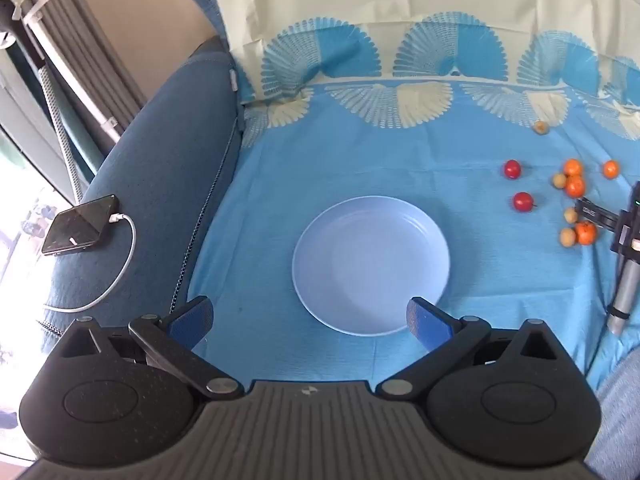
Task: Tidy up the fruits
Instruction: 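Move both tools over the table toward the scattered fruit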
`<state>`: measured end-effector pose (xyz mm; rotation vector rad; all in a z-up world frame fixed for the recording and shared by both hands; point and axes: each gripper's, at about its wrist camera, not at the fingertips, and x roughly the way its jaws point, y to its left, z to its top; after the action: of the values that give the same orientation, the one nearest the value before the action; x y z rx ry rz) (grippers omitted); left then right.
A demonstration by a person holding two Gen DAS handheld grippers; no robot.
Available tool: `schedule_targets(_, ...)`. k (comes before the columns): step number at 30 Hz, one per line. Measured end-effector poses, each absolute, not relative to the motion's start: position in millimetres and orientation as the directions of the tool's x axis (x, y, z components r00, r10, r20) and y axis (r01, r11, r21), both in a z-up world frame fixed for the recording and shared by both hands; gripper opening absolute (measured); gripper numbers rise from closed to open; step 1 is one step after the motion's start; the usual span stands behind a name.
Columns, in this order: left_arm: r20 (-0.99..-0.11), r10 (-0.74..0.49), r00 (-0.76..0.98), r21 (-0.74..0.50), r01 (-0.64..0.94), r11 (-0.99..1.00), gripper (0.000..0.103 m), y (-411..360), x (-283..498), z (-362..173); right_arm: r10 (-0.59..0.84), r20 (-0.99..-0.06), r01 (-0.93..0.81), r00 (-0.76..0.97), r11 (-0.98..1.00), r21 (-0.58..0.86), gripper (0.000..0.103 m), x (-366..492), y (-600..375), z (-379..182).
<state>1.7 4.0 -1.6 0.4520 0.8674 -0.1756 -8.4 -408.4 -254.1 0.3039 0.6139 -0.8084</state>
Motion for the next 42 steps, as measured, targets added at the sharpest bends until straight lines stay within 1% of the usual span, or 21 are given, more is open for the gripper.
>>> schedule_targets(2,-0.797,0.07,0.599,0.324,0.327,0.888,0.103,-4,10,-12,-0.581,-0.617,0.75,0.531,0.661,0.024,0.103,-8,-408,-254)
schedule_targets(3,-0.819,0.069,0.57,0.306,0.331,0.893,0.103,-8,19,-16,-0.581,-0.617,0.75,0.531,0.661,0.025,0.103,-8,-408,-254)
schedule_targets(5,-0.821,0.069,0.567,0.287,0.306,0.908,0.103,-5,22,-22,-0.581,-0.617,0.75,0.532,0.661,0.025,0.103,-9,-408,-254)
schedule_targets(7,-0.826,0.084,0.558,0.296,0.3,0.907,0.103,-8,30,-28,-0.581,-0.617,0.75,0.532,0.661,0.025,0.103,-9,-408,-254)
schedule_targets(15,-0.831,0.082,0.55,0.285,0.294,0.912,0.103,2,46,-35,-0.582,-0.623,0.75,0.522,0.662,0.009,0.102,-13,-411,-245)
schedule_targets(17,-0.829,0.087,0.553,0.284,0.283,0.916,0.103,7,47,-35,-0.563,-0.656,0.748,0.503,0.664,0.004,0.103,-15,-408,-237)
schedule_targets(18,-0.826,0.089,0.557,0.287,0.278,0.917,0.103,8,47,-35,-0.564,-0.651,0.746,0.507,0.666,0.003,0.103,-21,-401,-228)
schedule_targets(21,-0.825,0.076,0.56,0.28,0.289,0.915,0.103,13,49,-35,-0.554,-0.55,0.673,0.625,0.74,0.019,0.103,-56,-356,-176)
schedule_targets(24,-0.825,0.048,0.562,0.254,0.295,0.921,0.103,20,46,-33,-0.474,-0.469,0.556,0.745,0.83,0.044,0.103,-88,-293,-118)
schedule_targets(26,-0.818,0.031,0.574,0.244,0.298,0.923,0.103,27,41,-31,-0.419,-0.435,0.488,0.797,0.871,0.058,0.103,-103,-249,-83)
schedule_targets(27,-0.817,0.023,0.577,0.238,0.3,0.924,0.103,29,39,-29,-0.392,-0.441,0.467,0.807,0.881,0.072,0.103,-107,-228,-67)
schedule_targets(28,-0.817,0.015,0.577,0.23,0.302,0.925,0.103,33,36,-28,-0.358,-0.472,0.45,0.806,0.888,0.095,0.103,-108,-210,-56)
schedule_targets(29,-0.815,0.005,0.579,0.221,0.303,0.927,0.103,37,33,-26,-0.295,-0.522,0.415,0.8,0.901,0.127,0.103,-106,-194,-48)
schedule_targets(30,-0.812,-0.003,0.584,0.213,0.3,0.93,0.103,41,30,-24,-0.203,-0.562,0.349,0.802,0.922,0.165,0.103,-104,-180,-42)
schedule_targets(31,-0.807,-0.007,0.59,0.208,0.296,0.932,0.103,46,27,-21,-0.129,-0.582,0.289,0.803,0.938,0.19,0.103,-103,-166,-39)
schedule_targets(32,-0.803,-0.007,0.596,0.208,0.291,0.934,0.103,50,24,-19,-0.099,-0.591,0.259,0.8,0.946,0.193,0.103,-102,-152,-35)
schedule_targets(34,-0.795,0.011,0.606,0.228,0.282,0.932,0.103,57,20,-15,-0.122,-0.593,0.266,0.796,0.951,0.161,0.103,-104,-126,-27)
schedule_targets(36,-0.782,0.018,0.622,0.246,0.282,0.927,0.103,65,12,-10,-0.122,-0.602,0.269,0.789,0.95,0.16,0.103,-106,-109,-19)
schedule_targets(40,-0.776,-0.023,0.63,0.2,0.28,0.939,0.103,84,3,0,-0.06,-0.649,0.276,0.758,0.931,0.237,0.103,-105,-100,-16)
schedule_targets(42,-0.778,-0.036,0.628,0.18,0.277,0.944,0.103,90,0,2,-0.059,-0.652,0.284,0.756,0.927,0.245,0.103,-103,-92,-18)
